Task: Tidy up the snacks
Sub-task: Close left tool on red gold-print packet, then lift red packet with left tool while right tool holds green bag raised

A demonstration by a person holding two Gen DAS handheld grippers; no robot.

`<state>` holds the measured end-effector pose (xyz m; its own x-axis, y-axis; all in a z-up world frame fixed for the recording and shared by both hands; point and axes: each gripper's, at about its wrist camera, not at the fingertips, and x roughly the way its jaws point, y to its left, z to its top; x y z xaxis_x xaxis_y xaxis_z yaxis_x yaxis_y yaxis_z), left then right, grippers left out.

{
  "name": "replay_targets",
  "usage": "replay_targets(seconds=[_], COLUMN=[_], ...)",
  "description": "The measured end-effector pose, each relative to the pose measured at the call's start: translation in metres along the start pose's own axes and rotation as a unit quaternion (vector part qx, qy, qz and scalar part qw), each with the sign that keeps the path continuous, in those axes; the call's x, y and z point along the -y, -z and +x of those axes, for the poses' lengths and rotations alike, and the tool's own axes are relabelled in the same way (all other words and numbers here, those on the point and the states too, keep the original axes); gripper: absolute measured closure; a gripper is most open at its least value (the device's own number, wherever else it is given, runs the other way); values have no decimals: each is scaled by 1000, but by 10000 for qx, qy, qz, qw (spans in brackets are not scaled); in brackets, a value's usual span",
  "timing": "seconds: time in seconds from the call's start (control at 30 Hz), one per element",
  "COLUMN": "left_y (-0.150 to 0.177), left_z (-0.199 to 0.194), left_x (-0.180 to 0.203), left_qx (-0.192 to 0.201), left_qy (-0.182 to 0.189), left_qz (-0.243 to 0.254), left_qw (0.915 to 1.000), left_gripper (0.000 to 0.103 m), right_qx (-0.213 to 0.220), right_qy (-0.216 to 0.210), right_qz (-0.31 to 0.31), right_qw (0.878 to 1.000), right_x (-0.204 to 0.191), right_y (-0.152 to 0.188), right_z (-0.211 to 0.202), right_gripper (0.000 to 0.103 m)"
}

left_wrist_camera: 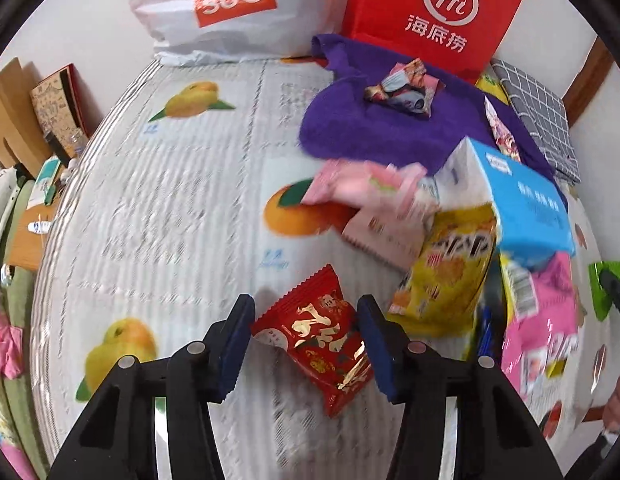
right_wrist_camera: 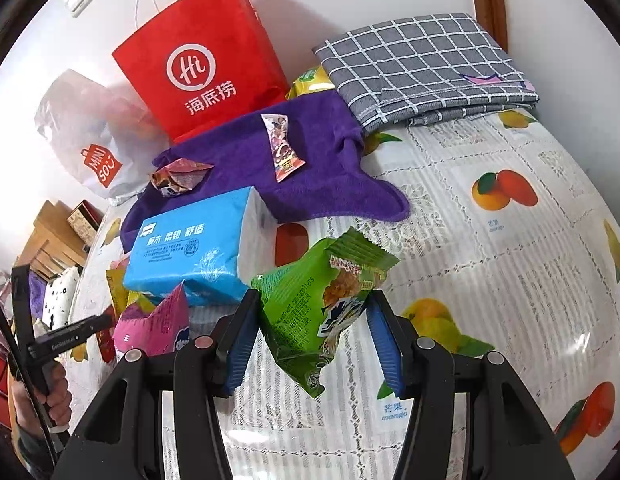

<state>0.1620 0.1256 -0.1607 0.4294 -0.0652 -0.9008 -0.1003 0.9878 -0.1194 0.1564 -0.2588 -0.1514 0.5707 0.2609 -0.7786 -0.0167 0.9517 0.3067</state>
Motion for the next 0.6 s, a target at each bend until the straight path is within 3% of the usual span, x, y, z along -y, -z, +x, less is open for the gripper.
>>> replay_targets(seconds=[0.03,0.1,0.23,0.4,0.47,0.5,0.57,0.6], left_y=[3,7,17,31,34,34,35,35], left_z=[-1,0,4,9,7,5,1,-1], left_x=[-2,-3,4,30,31,30,28,26], left_qx=[-13,-95,-91,50,170,211,259,244], left_qy=[-10,-107,-121,-623,-620,-636,-630,-520], left_qz=[2,-27,-255,260,217,211,155,126], left_qw=[10000,9999,9996,9977,9977,9975,9976,9983], left_gripper=[50,36,27,26,34,46,62,64], right_qx=[-6,-23,-53,-119,-120,-122,-122,-128], right_qy=[-10,-37,-20,-36,-20,-15,-11,-3], right_qz=[-1,-16,-67,-43,-35,-25,3,8], right_qw=[10000,10000,10000,9999,9999,9999,9999,9999], right_x=[0,-2,-6,-4,-3,-2,-1,0], right_y=[1,2,6,11,13,14,16,17], right_z=[0,1,1,1,-1,-2,-4,-5], right_gripper=[49,49,49,49,49,49,49,49])
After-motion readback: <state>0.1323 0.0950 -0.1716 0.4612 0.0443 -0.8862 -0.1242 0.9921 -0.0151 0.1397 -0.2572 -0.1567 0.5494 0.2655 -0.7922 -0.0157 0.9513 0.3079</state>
